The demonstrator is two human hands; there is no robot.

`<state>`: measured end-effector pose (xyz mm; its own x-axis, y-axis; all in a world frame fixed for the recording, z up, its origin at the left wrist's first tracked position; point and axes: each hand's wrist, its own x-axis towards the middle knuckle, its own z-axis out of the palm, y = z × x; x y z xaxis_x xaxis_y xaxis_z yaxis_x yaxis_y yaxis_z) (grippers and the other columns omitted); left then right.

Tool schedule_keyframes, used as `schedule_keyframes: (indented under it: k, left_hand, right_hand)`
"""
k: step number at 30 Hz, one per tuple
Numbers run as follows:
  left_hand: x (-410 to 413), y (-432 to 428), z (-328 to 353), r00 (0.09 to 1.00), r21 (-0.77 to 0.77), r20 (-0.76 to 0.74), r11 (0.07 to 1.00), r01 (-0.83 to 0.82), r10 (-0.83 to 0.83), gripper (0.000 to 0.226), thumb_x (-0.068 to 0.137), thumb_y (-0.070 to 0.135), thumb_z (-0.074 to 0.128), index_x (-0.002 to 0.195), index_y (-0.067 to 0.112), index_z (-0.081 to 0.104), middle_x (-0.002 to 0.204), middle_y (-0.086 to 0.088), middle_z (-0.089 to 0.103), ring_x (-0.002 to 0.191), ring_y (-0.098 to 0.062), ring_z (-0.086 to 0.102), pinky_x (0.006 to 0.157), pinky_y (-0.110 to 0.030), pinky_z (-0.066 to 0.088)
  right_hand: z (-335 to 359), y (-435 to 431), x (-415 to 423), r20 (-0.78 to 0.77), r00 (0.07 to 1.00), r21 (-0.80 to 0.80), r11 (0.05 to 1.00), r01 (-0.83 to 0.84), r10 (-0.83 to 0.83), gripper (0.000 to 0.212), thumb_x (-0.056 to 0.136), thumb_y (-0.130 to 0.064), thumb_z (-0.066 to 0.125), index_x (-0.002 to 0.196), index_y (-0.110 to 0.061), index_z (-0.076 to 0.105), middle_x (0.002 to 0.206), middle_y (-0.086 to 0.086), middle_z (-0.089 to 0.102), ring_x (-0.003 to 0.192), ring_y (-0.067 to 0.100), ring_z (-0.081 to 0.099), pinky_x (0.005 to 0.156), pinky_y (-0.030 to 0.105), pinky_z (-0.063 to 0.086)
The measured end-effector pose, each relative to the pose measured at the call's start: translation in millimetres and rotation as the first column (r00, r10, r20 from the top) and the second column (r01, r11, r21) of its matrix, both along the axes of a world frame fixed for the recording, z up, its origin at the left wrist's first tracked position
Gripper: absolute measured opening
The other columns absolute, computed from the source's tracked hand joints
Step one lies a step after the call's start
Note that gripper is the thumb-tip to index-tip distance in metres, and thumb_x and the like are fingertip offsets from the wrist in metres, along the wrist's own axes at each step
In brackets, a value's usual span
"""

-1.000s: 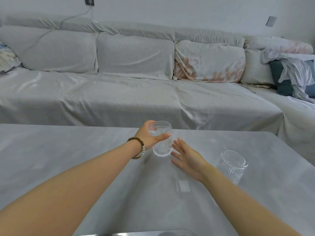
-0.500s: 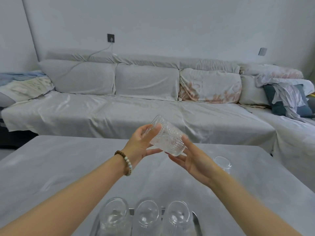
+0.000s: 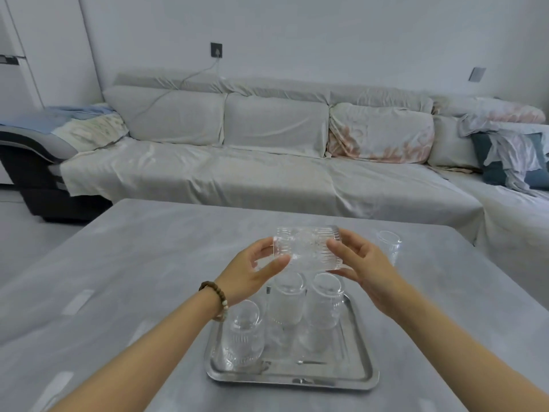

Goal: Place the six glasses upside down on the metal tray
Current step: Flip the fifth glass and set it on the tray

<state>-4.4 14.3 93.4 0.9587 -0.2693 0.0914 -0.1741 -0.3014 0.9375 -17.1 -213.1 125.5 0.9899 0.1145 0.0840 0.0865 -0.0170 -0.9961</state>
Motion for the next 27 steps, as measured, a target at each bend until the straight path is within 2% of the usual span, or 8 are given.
schedule_keyframes:
  k: [4,7,9,11,15,19,23,27]
  left_hand:
    - [-17,12,-26,0.998,0.061,0.040,0.997,-0.050,0.048,0.092,0.060,0.088,0.037,0.132,0.031,0.043,0.124,0.024,0.051,0.118,0.003,0.045,0.103,-0.021,0.035]
    - [-20,23,-44,0.989,0.186,0.113,0.976,-0.111,0.091,0.079,0.080,0.074,0.023,0.139,0.024,0.040,0.140,0.008,0.046,0.129,-0.006,0.039,0.111,-0.028,0.029]
    - [-22,26,-56,0.980,0.268,0.180,0.955,-0.129,0.081,0.065,0.089,0.059,0.024,0.136,0.019,0.043,0.141,0.002,0.046,0.128,-0.008,0.039,0.109,-0.023,0.029]
    - [-22,27,-66,0.984,0.336,0.169,0.935,-0.117,0.062,0.056,0.094,0.050,0.027,0.139,0.019,0.039,0.147,0.003,0.038,0.137,-0.014,0.031,0.113,-0.027,0.023]
    - [-23,27,-81,0.985,0.433,0.160,0.891,-0.133,0.069,0.054,0.097,0.044,0.033,0.146,0.022,0.028,0.156,0.008,0.022,0.145,-0.008,0.005,0.114,-0.027,0.009]
    - [-22,25,-80,0.979,0.481,0.194,0.864,-0.151,0.064,0.060,0.095,0.045,0.041,0.146,0.019,0.026,0.157,0.007,0.018,0.145,-0.008,0.002,0.116,-0.029,0.009]
    - [-22,24,-81,0.978,0.482,0.196,0.862,-0.155,0.066,0.061,0.094,0.045,0.042,0.146,0.018,0.026,0.157,0.006,0.018,0.145,-0.008,0.001,0.116,-0.029,0.009]
    - [-23,24,-81,0.980,0.470,0.183,0.868,-0.158,0.080,0.061,0.093,0.046,0.043,0.146,0.019,0.026,0.157,0.007,0.018,0.145,-0.007,0.000,0.116,-0.030,0.010]
  right_hand:
    - [-11,1,-16,0.016,1.000,-0.125,0.992,0.004,-0.002,0.066,0.052,-0.053,0.078,0.113,-0.033,0.062,0.120,-0.004,0.066,0.092,0.005,0.071,0.071,0.022,0.058]
    - [-17,1,-23,0.039,0.999,-0.255,0.967,0.012,-0.002,0.070,0.051,-0.057,0.079,0.114,-0.033,0.062,0.120,-0.010,0.065,0.086,0.007,0.072,0.067,0.017,0.056]
    - [-21,1,-27,0.062,0.998,-0.332,0.943,0.016,0.005,0.065,0.051,-0.060,0.078,0.111,-0.041,0.062,0.113,-0.016,0.067,0.078,0.003,0.070,0.064,0.011,0.051]
    - [-24,3,-31,0.086,0.996,-0.426,0.904,0.014,0.025,0.065,0.052,-0.063,0.077,0.112,-0.044,0.062,0.106,-0.023,0.066,0.075,-0.003,0.067,0.062,0.007,0.048]
    - [-39,7,-34,0.098,0.994,-0.601,0.799,0.019,0.049,0.069,0.059,-0.060,0.078,0.122,-0.040,0.059,0.117,-0.026,0.059,0.087,0.003,0.062,0.068,0.012,0.046]
    - [-54,12,-33,0.118,0.989,-0.695,0.719,0.018,0.090,0.067,0.062,-0.054,0.081,0.122,-0.034,0.057,0.119,-0.018,0.059,0.096,0.004,0.058,0.078,0.015,0.044]
    - [-67,20,-31,0.101,0.988,-0.790,0.613,0.008,0.117,0.073,0.059,-0.061,0.078,0.124,-0.036,0.055,0.123,-0.019,0.061,0.101,0.004,0.055,0.093,0.029,0.046]
    - [-79,30,-31,0.137,0.980,-0.825,0.564,0.031,0.147,0.073,0.061,-0.057,0.079,0.127,-0.036,0.054,0.130,-0.018,0.058,0.104,-0.002,0.048,0.091,0.017,0.034]
